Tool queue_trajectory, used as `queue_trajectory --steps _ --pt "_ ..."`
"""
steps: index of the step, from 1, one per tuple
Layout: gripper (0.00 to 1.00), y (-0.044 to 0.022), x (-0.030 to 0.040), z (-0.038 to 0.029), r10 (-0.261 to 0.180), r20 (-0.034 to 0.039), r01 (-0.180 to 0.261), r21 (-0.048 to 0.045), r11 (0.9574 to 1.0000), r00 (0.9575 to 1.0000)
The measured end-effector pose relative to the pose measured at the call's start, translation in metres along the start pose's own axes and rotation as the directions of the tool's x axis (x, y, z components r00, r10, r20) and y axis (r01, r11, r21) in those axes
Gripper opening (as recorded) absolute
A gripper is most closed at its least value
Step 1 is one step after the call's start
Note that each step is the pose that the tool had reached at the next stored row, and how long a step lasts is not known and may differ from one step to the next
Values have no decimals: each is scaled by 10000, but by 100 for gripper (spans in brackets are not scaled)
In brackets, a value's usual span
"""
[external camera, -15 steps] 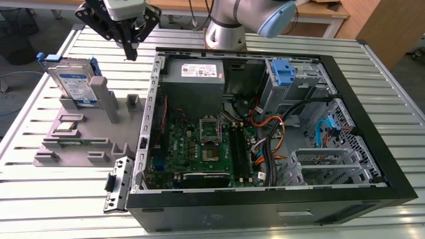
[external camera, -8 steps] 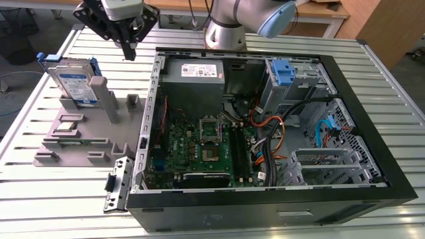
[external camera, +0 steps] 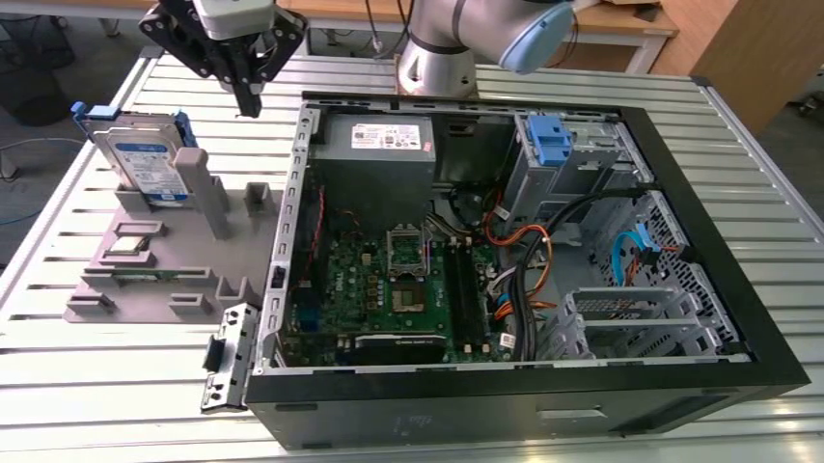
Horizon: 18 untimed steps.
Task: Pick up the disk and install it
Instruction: 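Reach for the disk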
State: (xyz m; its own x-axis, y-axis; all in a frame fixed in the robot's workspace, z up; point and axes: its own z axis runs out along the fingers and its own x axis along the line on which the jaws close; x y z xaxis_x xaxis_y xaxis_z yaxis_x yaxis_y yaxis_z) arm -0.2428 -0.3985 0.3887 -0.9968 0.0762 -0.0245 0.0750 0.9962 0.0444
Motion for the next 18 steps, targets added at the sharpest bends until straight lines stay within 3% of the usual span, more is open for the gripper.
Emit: queue_trajectory --steps 18 --pt "10 -3 43 -1 0 0 0 0 10000 10000"
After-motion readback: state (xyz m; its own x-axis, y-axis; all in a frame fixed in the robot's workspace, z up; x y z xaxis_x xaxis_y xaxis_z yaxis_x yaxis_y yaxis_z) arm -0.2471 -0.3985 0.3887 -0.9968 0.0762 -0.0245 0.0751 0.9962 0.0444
